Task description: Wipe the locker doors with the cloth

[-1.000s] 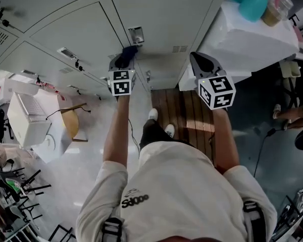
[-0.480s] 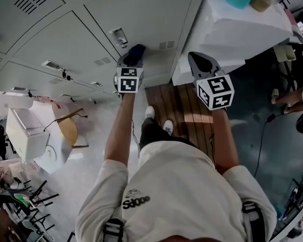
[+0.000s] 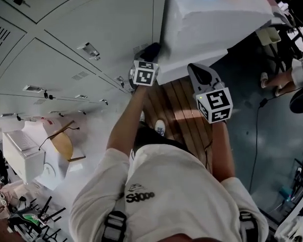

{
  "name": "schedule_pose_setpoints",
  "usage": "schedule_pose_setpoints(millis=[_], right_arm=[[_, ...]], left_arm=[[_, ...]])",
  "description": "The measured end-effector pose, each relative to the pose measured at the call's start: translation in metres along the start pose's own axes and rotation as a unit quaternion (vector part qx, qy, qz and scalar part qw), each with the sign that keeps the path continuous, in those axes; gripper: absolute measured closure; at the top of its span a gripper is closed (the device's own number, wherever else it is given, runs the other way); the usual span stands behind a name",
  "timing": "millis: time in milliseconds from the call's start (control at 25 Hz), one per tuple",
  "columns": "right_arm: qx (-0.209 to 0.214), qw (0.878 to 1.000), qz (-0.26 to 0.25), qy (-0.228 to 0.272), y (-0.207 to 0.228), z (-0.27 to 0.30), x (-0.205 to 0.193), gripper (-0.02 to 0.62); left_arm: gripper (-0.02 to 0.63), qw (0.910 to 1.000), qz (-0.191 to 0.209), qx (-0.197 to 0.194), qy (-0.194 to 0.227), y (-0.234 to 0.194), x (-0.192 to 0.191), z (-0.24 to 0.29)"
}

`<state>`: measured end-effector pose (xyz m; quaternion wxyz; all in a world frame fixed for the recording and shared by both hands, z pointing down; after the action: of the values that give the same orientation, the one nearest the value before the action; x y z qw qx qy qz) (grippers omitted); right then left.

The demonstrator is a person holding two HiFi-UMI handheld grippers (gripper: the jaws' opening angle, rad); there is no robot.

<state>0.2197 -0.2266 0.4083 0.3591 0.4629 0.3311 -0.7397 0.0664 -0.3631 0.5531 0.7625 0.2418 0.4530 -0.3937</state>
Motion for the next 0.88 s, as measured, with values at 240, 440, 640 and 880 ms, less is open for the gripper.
schedule_pose_setpoints(millis=[240,440,640,880], right_arm=[[-0.013,1.000,0.023,-0.012,0.007,-0.011,-0.016,0.597],[0.016,0.999,0.030,0.000,-0.007,0.001,-0.010,0.597],[0.059,0.998,0.016,0.019,-0.035,0.018,0.003,0.597],[0.099,0.995,0.012,0.031,-0.066,0.039,0.020,0.597]], left_arm=[[0.499,0.9995,0.002,0.028,-0.016,-0.012,-0.020,-0.012],[0.499,0.9941,-0.023,0.098,-0.040,-0.066,-0.068,-0.061],[0.497,0.9782,-0.053,0.195,-0.047,-0.124,-0.100,-0.130],[0.497,0.9669,-0.103,0.232,-0.023,-0.147,-0.108,-0.196]])
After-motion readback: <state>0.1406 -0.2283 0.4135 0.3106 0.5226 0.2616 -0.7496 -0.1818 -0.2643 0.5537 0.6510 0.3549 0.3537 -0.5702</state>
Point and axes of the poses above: the fingertips, and each gripper's own axes: z forward along the fingers, y to its right, x out of its top, the point moved 6 cm from there along -z, backward along the fingers
